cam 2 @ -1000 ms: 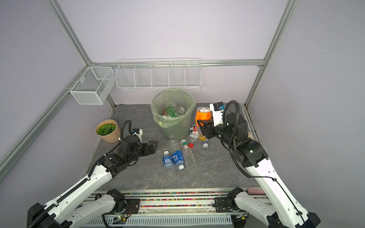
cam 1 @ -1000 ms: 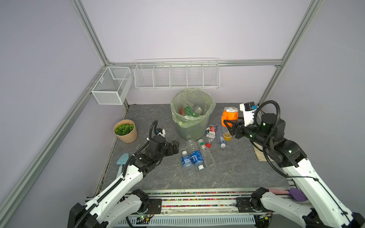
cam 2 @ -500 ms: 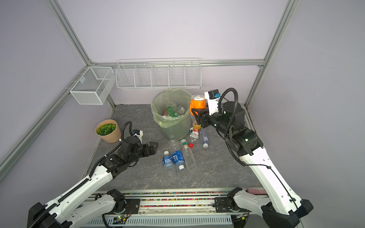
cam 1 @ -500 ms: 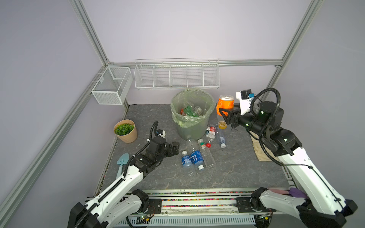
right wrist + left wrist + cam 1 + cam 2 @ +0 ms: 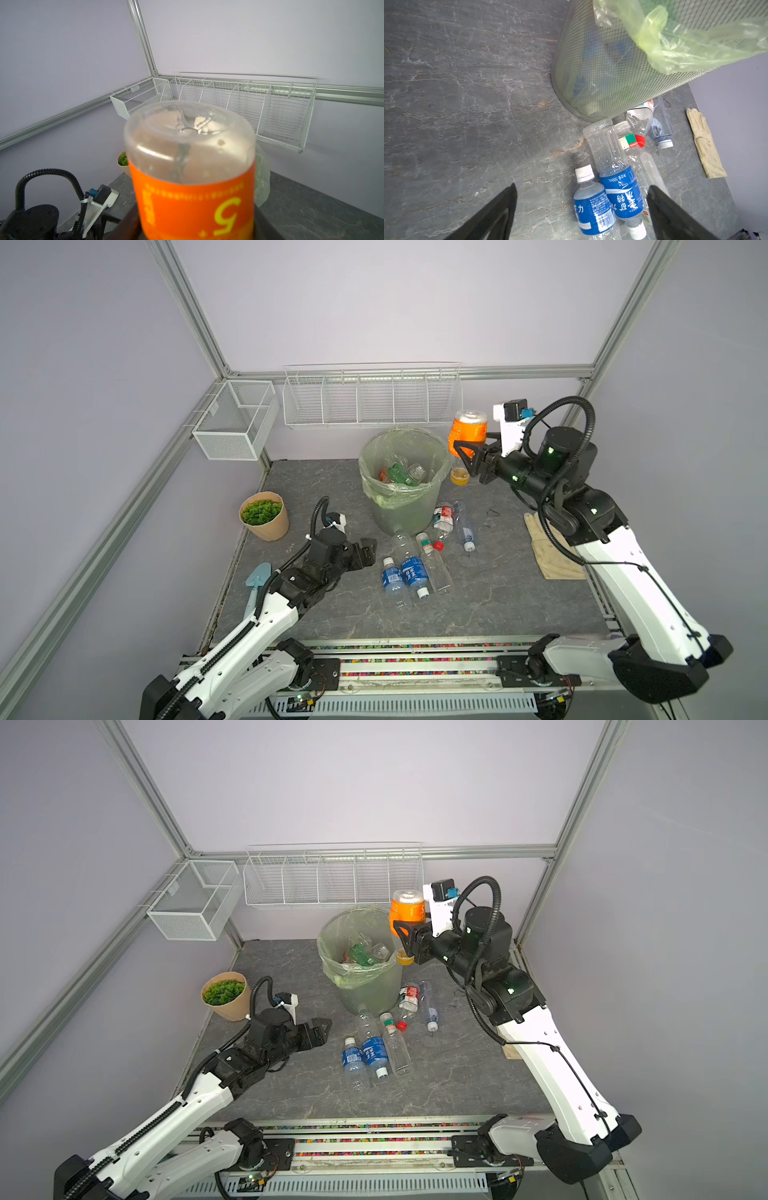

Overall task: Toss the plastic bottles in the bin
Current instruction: 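Lift the orange bottle with the right gripper and carry it toward the bin, then open the right gripper over the bin to drop the orange bottle, then withdraw the right gripper while lowering the left gripper onto the blue-labelled bottle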

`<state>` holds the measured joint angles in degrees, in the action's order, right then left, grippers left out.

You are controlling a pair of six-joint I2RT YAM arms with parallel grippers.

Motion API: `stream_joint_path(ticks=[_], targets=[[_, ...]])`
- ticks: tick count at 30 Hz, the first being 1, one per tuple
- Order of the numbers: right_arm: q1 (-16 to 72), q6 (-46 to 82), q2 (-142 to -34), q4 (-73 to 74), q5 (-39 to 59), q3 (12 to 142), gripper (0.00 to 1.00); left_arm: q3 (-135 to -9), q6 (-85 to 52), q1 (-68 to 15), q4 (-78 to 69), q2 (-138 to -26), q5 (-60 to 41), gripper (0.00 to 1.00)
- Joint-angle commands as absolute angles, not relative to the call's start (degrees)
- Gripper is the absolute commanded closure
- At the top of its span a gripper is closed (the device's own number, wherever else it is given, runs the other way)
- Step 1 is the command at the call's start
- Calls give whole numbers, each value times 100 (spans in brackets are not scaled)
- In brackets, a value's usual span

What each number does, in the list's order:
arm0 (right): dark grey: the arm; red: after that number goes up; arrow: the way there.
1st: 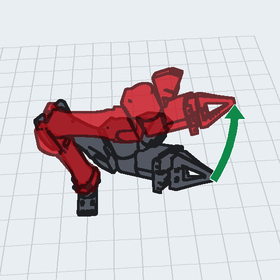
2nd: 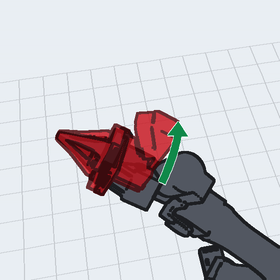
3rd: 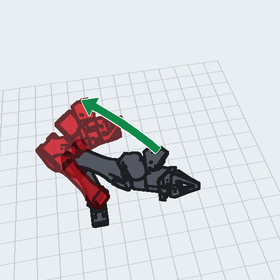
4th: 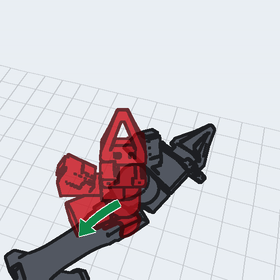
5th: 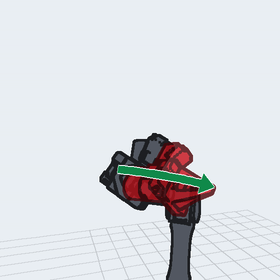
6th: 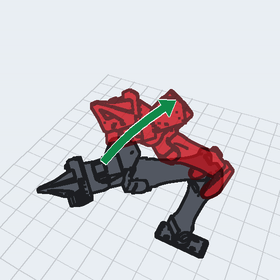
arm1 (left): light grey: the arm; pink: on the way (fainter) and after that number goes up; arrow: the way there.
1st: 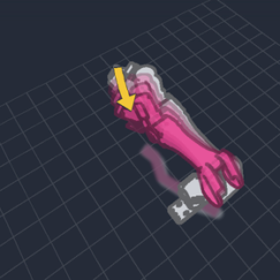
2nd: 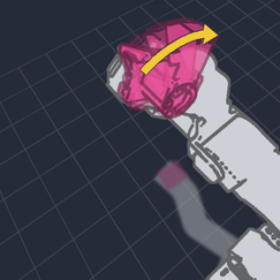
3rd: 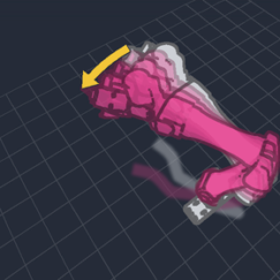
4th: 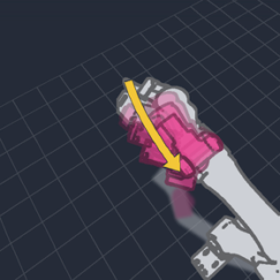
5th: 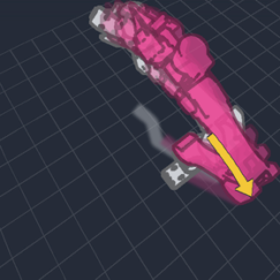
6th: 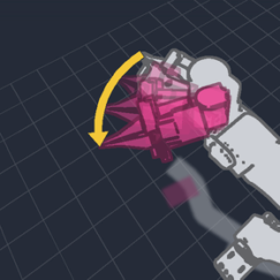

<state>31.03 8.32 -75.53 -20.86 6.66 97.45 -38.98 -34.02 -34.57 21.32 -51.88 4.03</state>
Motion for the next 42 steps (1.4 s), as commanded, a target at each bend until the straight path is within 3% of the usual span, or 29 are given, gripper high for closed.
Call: stream_joint_path(ticks=[1,9,10,12,13,15,21,42], targets=[[3146,777,-7874,-1810,789,10227,89,-3806,-3378,-3463,2193,-5031,487,3],[2992,815,-9408,-1766,869,11210,88,-3788,-3408,-3463,2345,-4804,568,3],[2942,829,-9700,-1802,870,11337,79,-3797,-3418,-3463,2350,-4783,558,3],[2791,972,-10263,-2092,948,11707,46,-3833,-3416,-3464,2400,-4749,542,3],[2709,1106,-10542,-2452,964,12041,9,-3868,-3411,-3463,2446,-4726,556,3],[2737,1031,-10731,-3012,681,12390,12,-3927,-3373,-3463,2584,-4640,594,3],[3032,560,-9368,-1398,199,10586,12,-3885,-3331,-3463,2684,-4383,734,3],[3015,843,-7739,-2118,-411,9387,12,-3592,-3803,-3519,2386,-4890,-17,4]])
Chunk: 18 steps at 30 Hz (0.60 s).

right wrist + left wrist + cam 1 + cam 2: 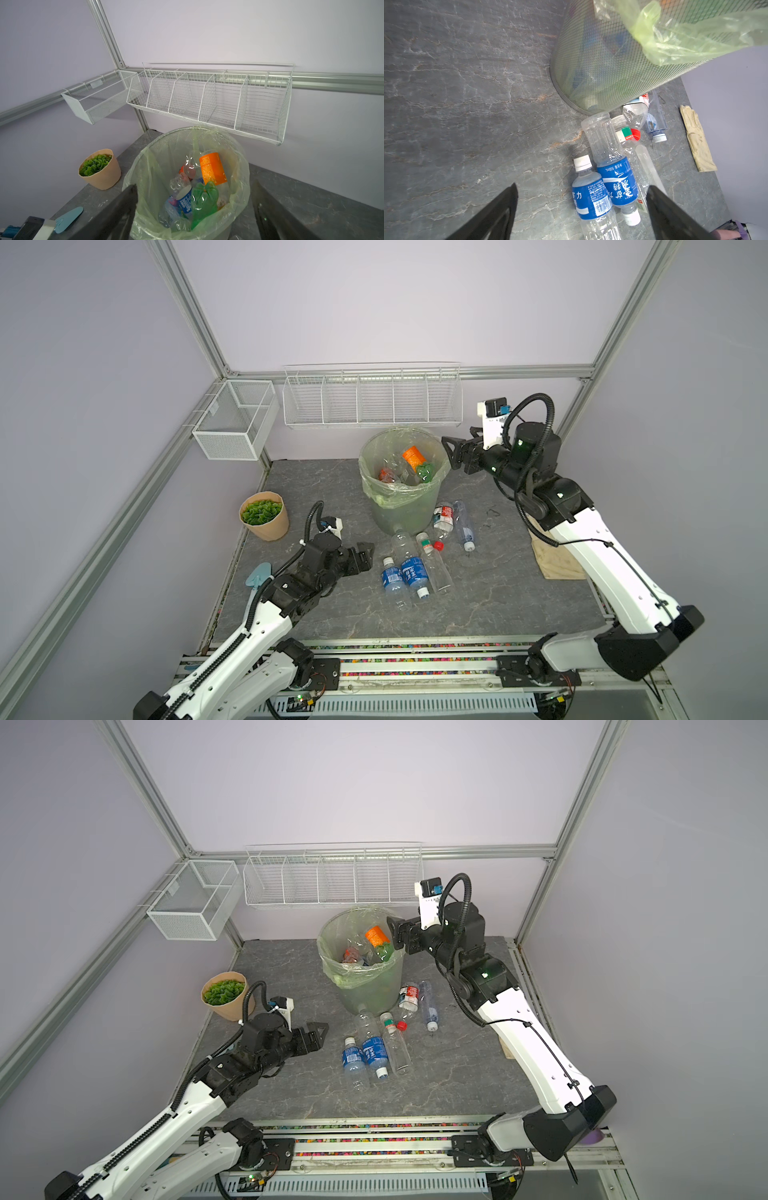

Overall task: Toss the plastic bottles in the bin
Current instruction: 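Withdraw the right gripper while lowering the left gripper onto the blue-labelled bottle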

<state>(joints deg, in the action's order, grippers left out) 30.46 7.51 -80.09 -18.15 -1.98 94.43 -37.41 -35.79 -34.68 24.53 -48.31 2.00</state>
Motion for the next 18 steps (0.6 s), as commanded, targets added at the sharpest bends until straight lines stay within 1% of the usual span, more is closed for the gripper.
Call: stream_joint_path(ticks=[1,4,7,12,18], targets=[[2995,898,-7708,-2254,-430,9378,12,-3555,-3837,-3546,2361,-4913,-51,4],[2907,1084,-7631,-2575,-458,9322,12,-3494,-3924,-3674,2317,-5080,-95,4],[2767,1206,-7441,-2587,-427,9027,12,-3497,-3992,-3925,2254,-5356,-100,4],[2427,1497,-7242,-2654,-131,8672,12,-3516,-4220,-4297,2096,-5774,-148,5],[2234,1623,-7149,-2870,-11,8533,12,-3489,-4513,-4428,2078,-6093,-118,6]])
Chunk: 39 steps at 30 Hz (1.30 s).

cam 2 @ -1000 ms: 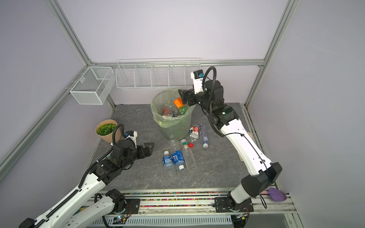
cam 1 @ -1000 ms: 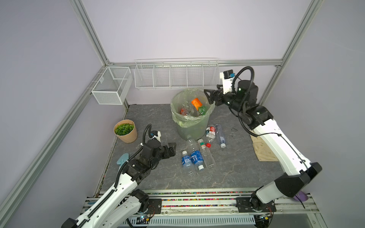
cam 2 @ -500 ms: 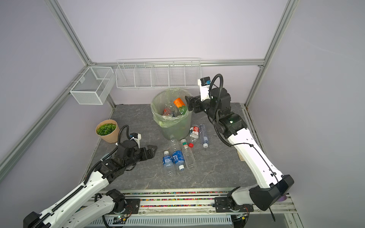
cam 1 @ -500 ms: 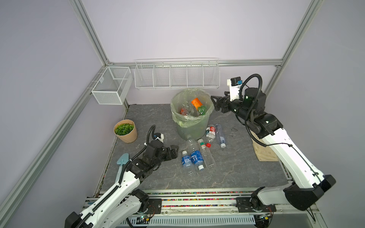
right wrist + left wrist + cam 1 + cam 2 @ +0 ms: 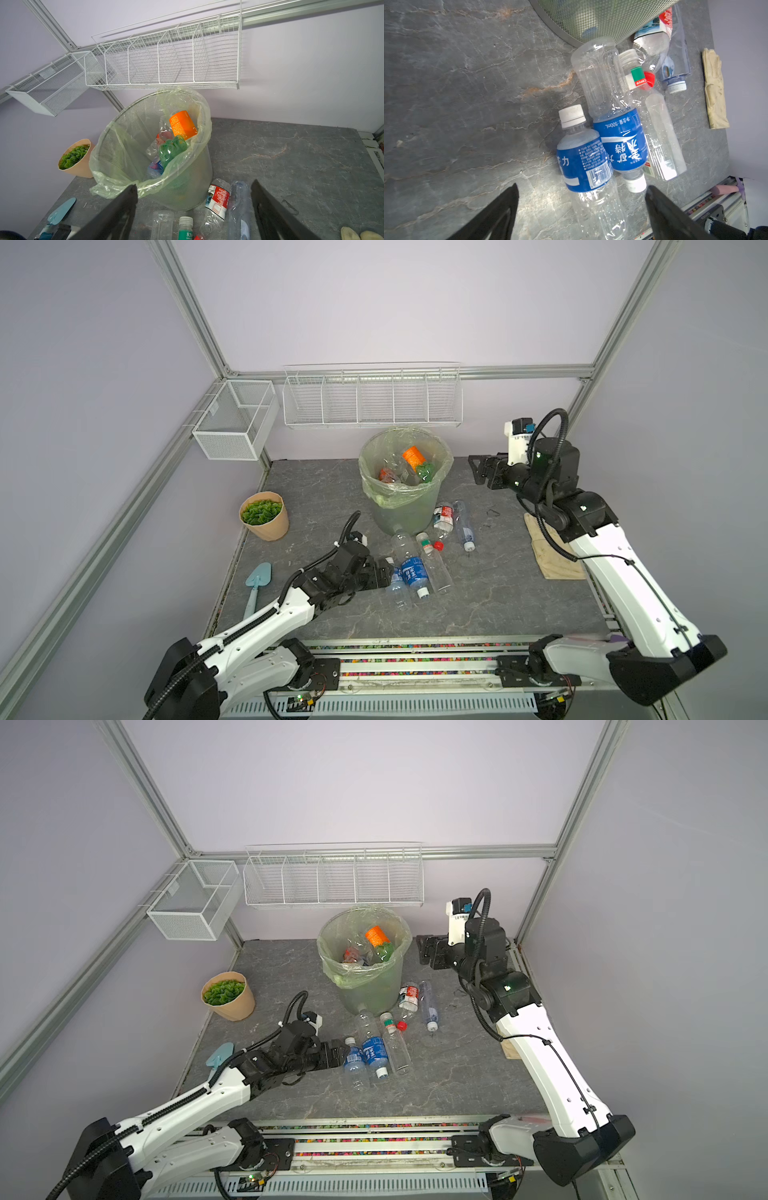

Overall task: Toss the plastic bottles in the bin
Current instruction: 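Withdraw the right gripper while lowering the left gripper onto the blue-labelled bottle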

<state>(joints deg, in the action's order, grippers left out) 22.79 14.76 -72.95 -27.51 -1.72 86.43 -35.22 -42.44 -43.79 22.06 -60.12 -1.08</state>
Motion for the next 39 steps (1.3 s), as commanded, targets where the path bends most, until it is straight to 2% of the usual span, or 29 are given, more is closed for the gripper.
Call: stream_joint_path(ticks=[1,11,39], targets=[[2228,1618,-7117,-2850,-11,8478,12,-3498,-4550,-4461,2027,-6154,-134,6],[2203,1633,-6788,-2874,-188,8021,12,-3794,-4816,-4825,2061,-7016,-179,8],[2167,1673,-6188,-2698,-466,7280,12,-4210,-5063,-5146,1904,-8160,179,27]])
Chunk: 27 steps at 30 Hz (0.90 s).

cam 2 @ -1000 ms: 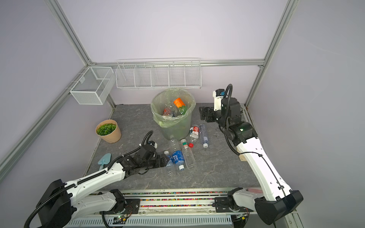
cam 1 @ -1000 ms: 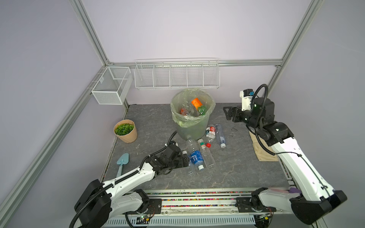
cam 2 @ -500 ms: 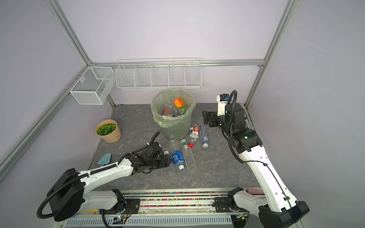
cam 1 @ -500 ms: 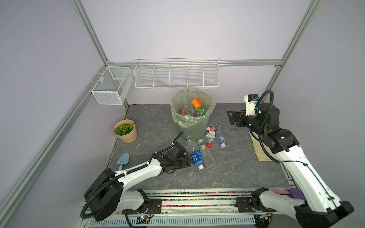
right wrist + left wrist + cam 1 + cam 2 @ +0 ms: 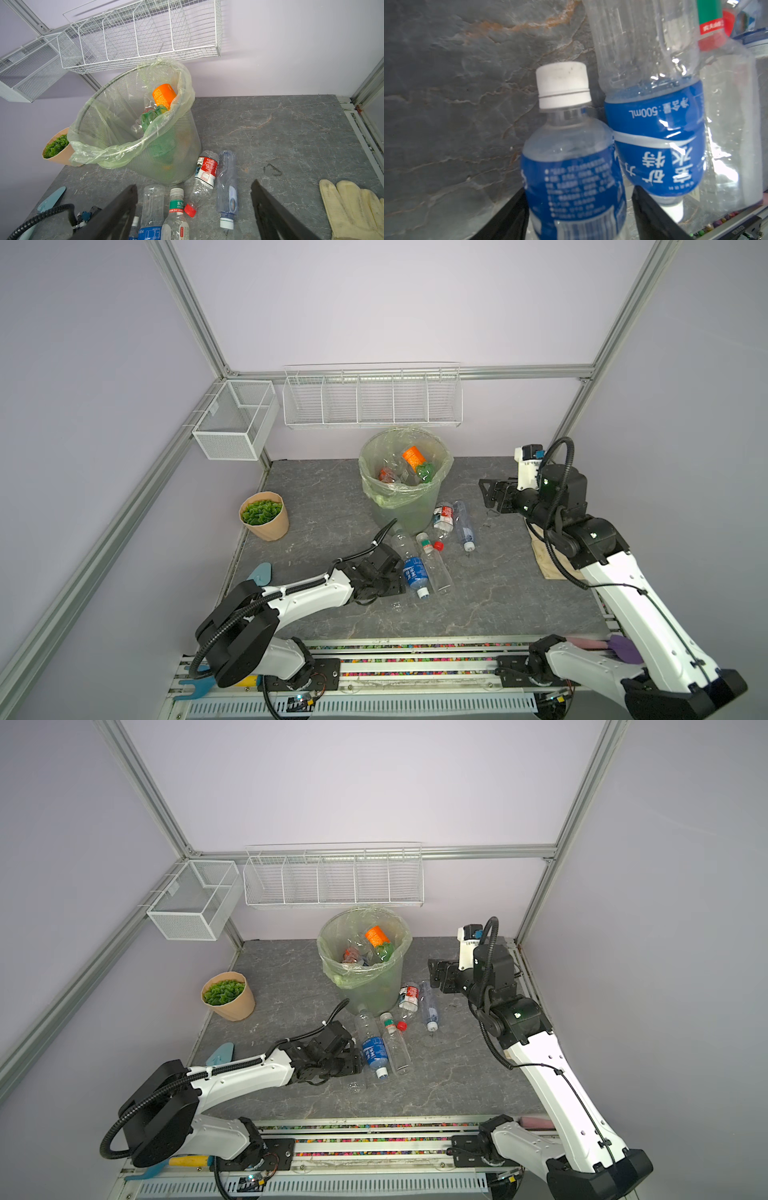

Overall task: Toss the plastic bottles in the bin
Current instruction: 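Withdraw the right gripper while lowering the left gripper onto the blue-labelled bottle, then close the left gripper on the small blue-labelled water bottle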

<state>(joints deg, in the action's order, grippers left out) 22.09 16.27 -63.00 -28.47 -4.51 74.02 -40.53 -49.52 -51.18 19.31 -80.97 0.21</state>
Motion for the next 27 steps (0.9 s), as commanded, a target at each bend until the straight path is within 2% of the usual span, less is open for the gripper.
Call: stream_joint_path(ticks=[1,13,17,27], targets=[[2162,1673,-6179,-2698,-466,7265,12,-4202,-5063,-5142,1926,-8159,214,29],[2163,1708,-6182,-2697,-440,7216,11,-3977,-5121,-5142,2001,-8065,412,64],[2162,1717,-6144,-2707,-437,7177,11,-4080,-5083,-5145,2265,-7926,589,67],[2157,1733,-6082,-2725,-453,7082,10,-4210,-4914,-5144,2436,-7124,1069,68]])
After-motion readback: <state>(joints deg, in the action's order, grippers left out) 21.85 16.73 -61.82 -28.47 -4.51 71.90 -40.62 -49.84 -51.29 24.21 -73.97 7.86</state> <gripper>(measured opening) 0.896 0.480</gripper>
